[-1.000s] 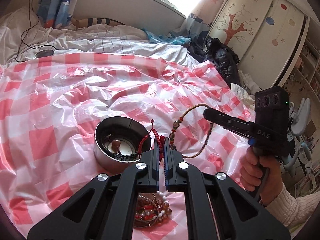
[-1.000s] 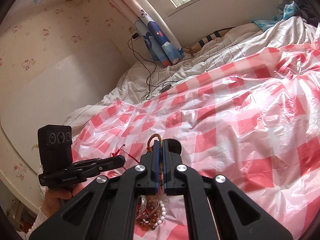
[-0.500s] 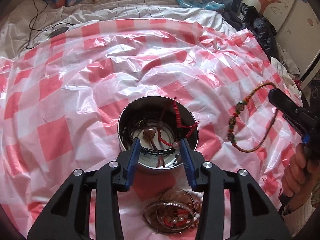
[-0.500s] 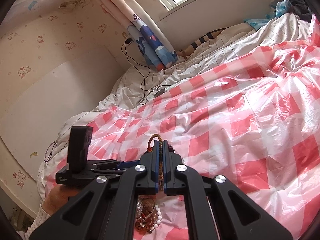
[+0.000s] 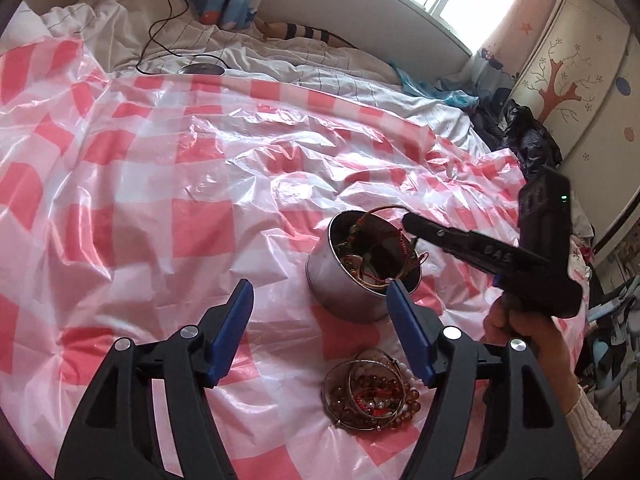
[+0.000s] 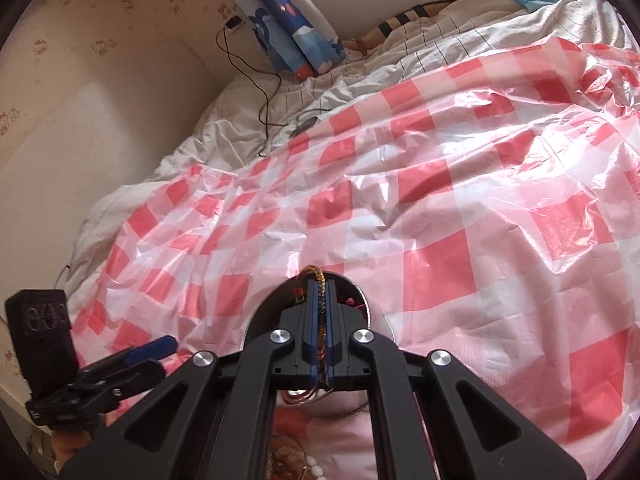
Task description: Organize jewelry
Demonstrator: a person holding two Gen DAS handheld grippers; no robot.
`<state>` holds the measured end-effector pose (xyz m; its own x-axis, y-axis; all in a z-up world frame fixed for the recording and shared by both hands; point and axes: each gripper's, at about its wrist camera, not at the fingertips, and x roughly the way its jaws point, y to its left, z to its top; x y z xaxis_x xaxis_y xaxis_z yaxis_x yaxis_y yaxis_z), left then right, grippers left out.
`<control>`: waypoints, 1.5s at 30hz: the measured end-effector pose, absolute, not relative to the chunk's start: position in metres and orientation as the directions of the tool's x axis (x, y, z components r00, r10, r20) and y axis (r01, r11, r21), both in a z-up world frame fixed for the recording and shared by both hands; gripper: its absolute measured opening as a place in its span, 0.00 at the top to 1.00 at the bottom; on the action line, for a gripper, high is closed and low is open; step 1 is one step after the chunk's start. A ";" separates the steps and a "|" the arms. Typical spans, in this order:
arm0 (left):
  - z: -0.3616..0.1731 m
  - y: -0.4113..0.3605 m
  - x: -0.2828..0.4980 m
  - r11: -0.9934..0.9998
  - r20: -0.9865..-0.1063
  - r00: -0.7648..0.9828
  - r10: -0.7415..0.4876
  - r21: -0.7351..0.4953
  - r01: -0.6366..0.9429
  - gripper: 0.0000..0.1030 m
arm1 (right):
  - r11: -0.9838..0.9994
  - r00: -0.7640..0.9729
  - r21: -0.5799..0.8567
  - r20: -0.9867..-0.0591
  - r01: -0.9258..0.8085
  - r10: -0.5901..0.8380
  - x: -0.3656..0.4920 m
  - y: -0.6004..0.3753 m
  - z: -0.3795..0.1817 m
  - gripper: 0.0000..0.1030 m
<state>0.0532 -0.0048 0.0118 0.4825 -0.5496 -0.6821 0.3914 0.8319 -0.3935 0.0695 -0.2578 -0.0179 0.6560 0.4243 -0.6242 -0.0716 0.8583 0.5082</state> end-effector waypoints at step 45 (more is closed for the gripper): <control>-0.004 -0.018 0.041 0.789 -0.738 0.380 -0.558 -0.331 0.517 0.30 | 0.993 0.725 0.042 -0.680 -0.110 0.109 -0.011 -0.251 0.030 0.40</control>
